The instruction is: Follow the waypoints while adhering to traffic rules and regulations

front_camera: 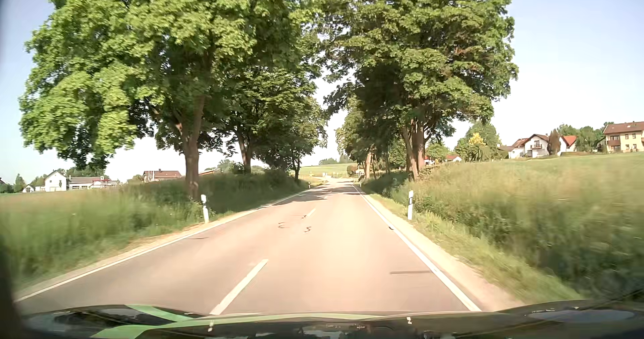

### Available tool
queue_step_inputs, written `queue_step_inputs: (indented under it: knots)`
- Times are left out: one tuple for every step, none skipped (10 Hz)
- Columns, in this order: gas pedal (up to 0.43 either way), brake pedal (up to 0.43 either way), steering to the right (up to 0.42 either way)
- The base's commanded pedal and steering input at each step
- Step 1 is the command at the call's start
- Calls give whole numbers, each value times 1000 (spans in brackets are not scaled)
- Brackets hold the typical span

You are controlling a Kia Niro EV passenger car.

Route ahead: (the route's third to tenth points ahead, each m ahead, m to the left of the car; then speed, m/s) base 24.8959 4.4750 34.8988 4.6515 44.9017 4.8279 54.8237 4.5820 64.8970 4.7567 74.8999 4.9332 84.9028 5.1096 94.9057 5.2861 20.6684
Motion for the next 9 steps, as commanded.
queue_step_inputs:
  knots:
    - [0,0,-3]
    - [0,0,-3]
    - [0,0,-3]
    - [0,0,-3]
    - [0,0,-3]
    - [0,0,-3]
    - [0,0,-3]
    - [0,0,-3]
    - [0,0,-3]
